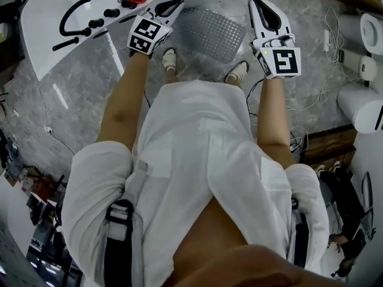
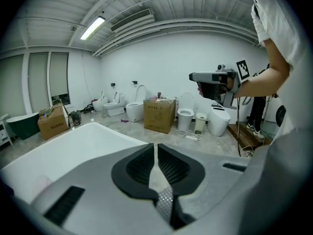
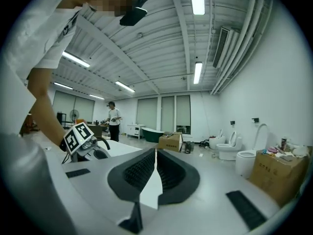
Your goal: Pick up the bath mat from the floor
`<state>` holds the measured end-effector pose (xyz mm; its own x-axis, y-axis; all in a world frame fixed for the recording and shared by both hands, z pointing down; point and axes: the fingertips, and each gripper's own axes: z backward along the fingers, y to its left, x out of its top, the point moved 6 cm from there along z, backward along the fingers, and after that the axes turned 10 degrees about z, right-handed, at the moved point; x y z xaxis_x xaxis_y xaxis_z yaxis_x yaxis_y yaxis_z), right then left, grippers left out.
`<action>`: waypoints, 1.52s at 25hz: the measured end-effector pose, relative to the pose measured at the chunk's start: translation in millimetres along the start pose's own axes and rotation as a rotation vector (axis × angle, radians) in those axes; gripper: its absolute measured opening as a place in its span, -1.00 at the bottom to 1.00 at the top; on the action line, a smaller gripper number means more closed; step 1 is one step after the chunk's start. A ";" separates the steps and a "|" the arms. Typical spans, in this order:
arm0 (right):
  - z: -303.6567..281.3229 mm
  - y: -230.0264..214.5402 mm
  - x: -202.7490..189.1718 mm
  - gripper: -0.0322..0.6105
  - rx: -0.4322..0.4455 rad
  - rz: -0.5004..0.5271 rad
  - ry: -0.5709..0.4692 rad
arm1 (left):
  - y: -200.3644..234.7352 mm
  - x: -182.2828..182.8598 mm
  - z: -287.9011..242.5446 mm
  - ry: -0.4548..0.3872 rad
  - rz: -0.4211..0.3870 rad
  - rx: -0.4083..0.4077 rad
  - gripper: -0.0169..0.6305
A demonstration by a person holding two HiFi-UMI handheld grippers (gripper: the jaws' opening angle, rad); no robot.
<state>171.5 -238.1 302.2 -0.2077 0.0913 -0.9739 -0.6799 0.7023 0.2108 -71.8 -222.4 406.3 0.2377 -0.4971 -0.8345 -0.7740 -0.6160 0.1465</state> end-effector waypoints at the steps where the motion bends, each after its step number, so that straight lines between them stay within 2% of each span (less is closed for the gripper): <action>1: 1.1 -5.8 -9.2 -0.81 0.027 0.006 -0.004 | -1.4 -5.7 -11.1 0.016 0.014 0.010 -0.86; 4: 0.2 -9.2 -27.7 -0.81 0.078 0.005 -0.016 | 0.6 -20.6 -28.7 0.056 0.014 0.021 -0.86; 8: -13.7 9.3 -59.7 -0.81 0.080 -0.041 -0.029 | 21.1 -59.5 -47.5 0.113 -0.027 -0.016 -0.86; 11: -24.3 25.6 -89.0 -0.80 0.049 -0.065 -0.038 | 39.7 -96.8 -74.8 0.143 -0.049 -0.052 -0.78; 15: -41.7 56.7 -123.7 -0.81 -0.042 -0.095 -0.047 | 65.9 -159.2 -94.7 0.215 -0.083 -0.101 -0.77; 19: -55.6 76.5 -151.4 -0.80 -0.095 -0.109 -0.036 | 87.0 -223.9 -119.5 0.293 -0.115 -0.121 -0.58; 27: -70.4 110.6 -204.7 -0.80 -0.103 -0.113 -0.032 | 124.3 -343.3 -173.3 0.480 -0.189 -0.075 -0.51; 34: -75.1 131.0 -258.9 -0.80 -0.155 -0.141 -0.035 | 150.1 -421.8 -216.5 0.620 -0.250 -0.036 -0.51; 38: -84.2 142.2 -284.5 -0.80 -0.169 -0.164 -0.052 | 160.6 -460.1 -238.7 0.674 -0.300 0.032 -0.51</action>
<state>74.6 -223.5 616.3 -0.0511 0.0254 -0.9984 -0.8104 0.5832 0.0563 -165.3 -238.5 940.6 0.7431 -0.5840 -0.3268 -0.6333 -0.7715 -0.0614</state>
